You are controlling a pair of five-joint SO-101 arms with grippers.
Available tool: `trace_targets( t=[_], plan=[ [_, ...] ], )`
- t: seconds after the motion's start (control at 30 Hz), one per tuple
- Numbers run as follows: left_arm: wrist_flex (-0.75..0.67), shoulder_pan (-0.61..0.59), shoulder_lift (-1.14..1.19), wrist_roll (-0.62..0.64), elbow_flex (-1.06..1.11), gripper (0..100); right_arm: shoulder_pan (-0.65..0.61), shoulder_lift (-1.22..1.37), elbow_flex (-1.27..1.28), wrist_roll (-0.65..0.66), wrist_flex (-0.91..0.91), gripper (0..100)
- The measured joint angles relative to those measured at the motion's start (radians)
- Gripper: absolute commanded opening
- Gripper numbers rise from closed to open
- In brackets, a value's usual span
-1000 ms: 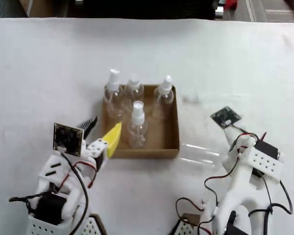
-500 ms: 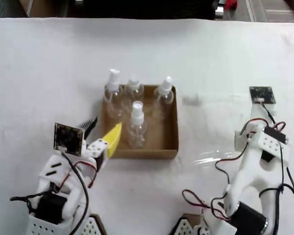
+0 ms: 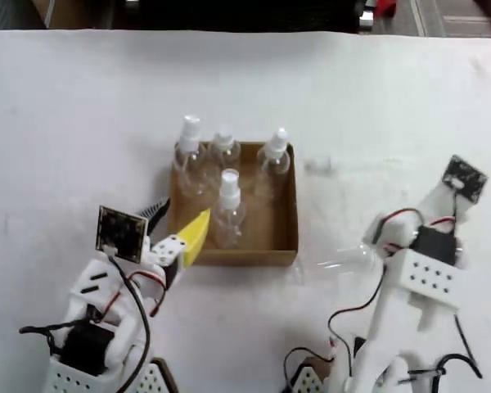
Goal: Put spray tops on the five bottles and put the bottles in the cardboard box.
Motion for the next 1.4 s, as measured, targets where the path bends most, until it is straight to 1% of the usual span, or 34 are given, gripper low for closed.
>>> trace_targets(
  t=[0.07, 0.2, 0.27, 0.53, 1.07, 1.17, 1.33, 1.4],
  plan=[
    [0.000, 0.000, 0.000, 0.000, 0.000, 22, -0.025, 0.002, 0.077, -0.017, -0.094, 26.9],
    [0.031, -0.002, 0.000, 0.000, -0.012, 22, -0.103, 0.017, 0.256, -0.026, -0.345, 26.9],
    [0.060, -0.017, 0.000, 0.000, -0.034, 22, -0.141, 0.017, 0.293, -0.028, -0.405, 26.9],
    [0.077, -0.028, -0.002, 0.000, -0.044, 22, -0.169, -0.026, 0.308, -0.028, -0.416, 26.9],
    [0.077, -0.028, -0.002, 0.000, -0.044, 22, -0.169, -0.028, 0.336, -0.028, -0.416, 26.9],
    [0.077, -0.028, -0.002, 0.000, -0.044, 22, -0.167, 0.003, 0.336, -0.028, -0.416, 26.9],
    [0.077, -0.028, -0.002, 0.000, -0.044, 22, -0.169, 0.133, 0.318, -0.028, -0.416, 26.7],
    [0.077, -0.028, -0.002, 0.000, -0.044, 22, -0.167, 0.178, 0.302, -0.028, -0.416, 23.7]
  ],
)
